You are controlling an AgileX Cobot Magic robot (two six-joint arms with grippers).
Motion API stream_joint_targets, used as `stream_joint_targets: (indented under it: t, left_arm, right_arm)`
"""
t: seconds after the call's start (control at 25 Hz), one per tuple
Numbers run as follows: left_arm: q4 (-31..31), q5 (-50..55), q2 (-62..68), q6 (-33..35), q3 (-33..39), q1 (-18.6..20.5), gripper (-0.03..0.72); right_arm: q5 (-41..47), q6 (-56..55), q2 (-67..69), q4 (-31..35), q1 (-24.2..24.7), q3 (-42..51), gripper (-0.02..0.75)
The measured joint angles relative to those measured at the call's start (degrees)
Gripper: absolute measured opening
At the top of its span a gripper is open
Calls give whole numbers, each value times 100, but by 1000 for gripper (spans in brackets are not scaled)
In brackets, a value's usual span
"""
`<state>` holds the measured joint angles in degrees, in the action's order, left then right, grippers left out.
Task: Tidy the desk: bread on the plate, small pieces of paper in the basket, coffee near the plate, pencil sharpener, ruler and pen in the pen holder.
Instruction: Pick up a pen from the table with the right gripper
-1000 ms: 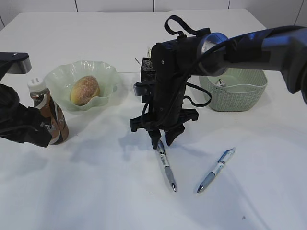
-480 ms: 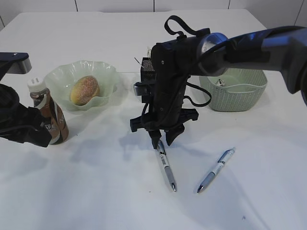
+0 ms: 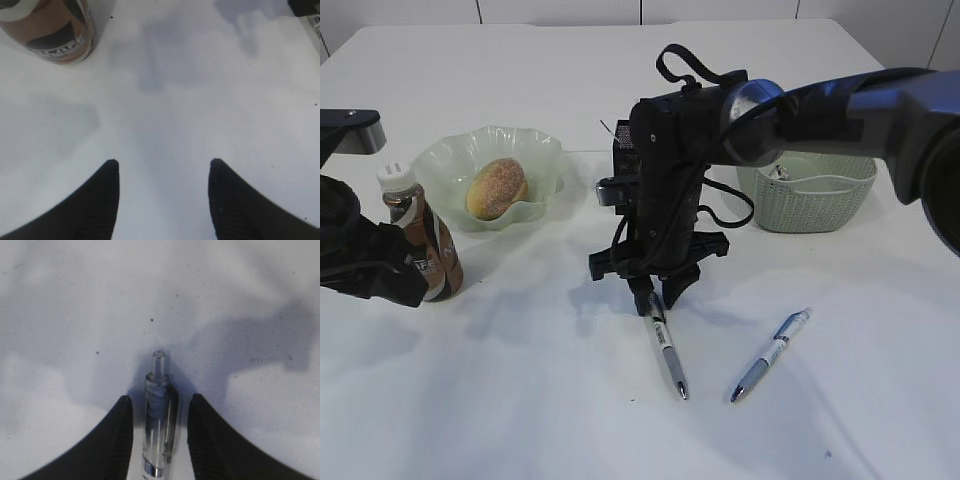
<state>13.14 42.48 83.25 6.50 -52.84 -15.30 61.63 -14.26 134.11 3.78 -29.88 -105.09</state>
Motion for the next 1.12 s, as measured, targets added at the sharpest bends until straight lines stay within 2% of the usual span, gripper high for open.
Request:
stream_joint_targets:
  t: [0.2,0.36,0.68,0.88,1.12]
  left_arm:
    - [0,0,0,0,0,0,400]
    - [0,0,0,0,0,0,400]
    - [0,0,0,0,0,0,400]
    - [0,0,0,0,0,0,400]
    - [0,0,0,0,0,0,400]
  right_arm:
    - [36,0,36,0,0,-16,203]
    - [36,0,36,0,0,-26,155]
    - [254,72,106,0,0,-485,131]
    - [751,100,106,0,0,-1532,129]
    - [834,225,71,-117,0,-2518,128]
